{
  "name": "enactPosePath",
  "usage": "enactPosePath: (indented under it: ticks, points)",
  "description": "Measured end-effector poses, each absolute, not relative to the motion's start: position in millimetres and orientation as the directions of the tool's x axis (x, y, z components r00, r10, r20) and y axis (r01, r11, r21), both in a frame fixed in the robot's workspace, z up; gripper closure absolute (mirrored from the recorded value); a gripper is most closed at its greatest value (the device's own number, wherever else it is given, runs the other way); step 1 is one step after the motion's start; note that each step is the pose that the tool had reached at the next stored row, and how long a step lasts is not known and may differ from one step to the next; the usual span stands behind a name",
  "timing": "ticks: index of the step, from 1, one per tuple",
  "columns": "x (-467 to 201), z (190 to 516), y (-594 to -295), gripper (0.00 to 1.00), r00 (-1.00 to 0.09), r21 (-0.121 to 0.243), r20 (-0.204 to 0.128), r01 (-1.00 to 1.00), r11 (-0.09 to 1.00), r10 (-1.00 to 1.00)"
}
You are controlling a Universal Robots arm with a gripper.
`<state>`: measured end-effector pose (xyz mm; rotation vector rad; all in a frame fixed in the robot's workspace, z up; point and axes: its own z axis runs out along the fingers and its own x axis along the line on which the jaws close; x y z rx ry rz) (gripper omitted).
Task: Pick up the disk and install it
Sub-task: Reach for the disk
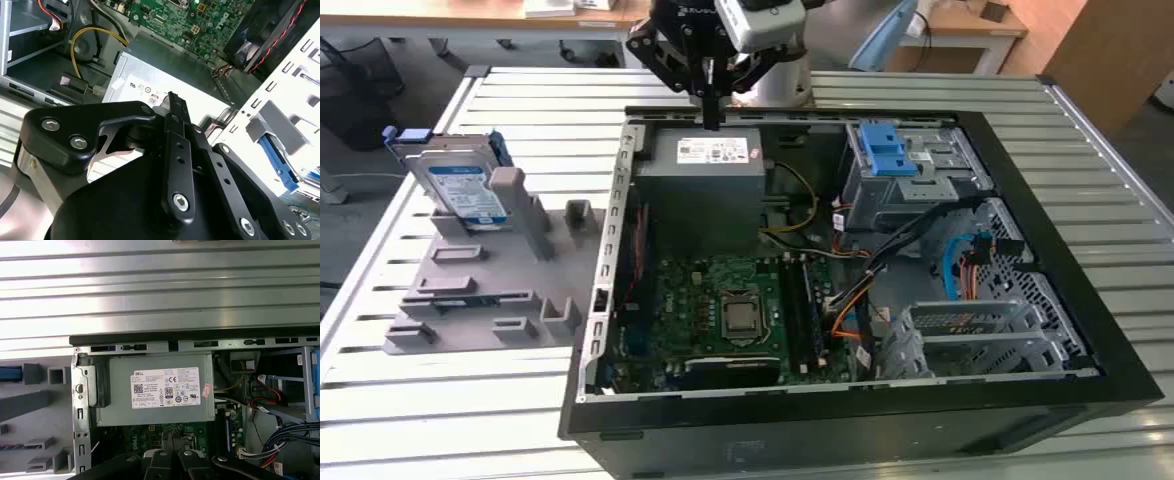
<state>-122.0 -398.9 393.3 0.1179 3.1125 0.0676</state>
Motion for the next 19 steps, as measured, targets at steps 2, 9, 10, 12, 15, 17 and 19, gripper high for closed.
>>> enactPosePath:
  ticks: [2, 9, 10, 12, 15, 17, 19]
  points:
    - [-122.0, 393.3, -399.0, 0.89, -0.997, 0.044, -0.024, 0.075, 0.996, 0.076]
    - [-123.9, 393.3, -399.0, 0.89, -0.997, 0.044, -0.024, 0.075, 0.996, 0.076]
    - [-124.4, 393.3, -398.9, 0.89, -0.997, 0.044, -0.024, 0.075, 0.996, 0.076]
    - [-125.6, 393.2, -398.9, 0.89, -0.997, 0.044, -0.024, 0.075, 0.996, 0.076]
    - [-127.5, 393.1, -398.9, 0.89, -0.997, 0.044, -0.024, 0.075, 0.996, 0.076]
    - [-128.9, 393.1, -398.9, 0.89, -0.997, 0.044, -0.024, 0.075, 0.996, 0.076]
    - [-130.3, 393.0, -398.9, 0.89, -0.997, 0.044, -0.024, 0.075, 0.996, 0.076]
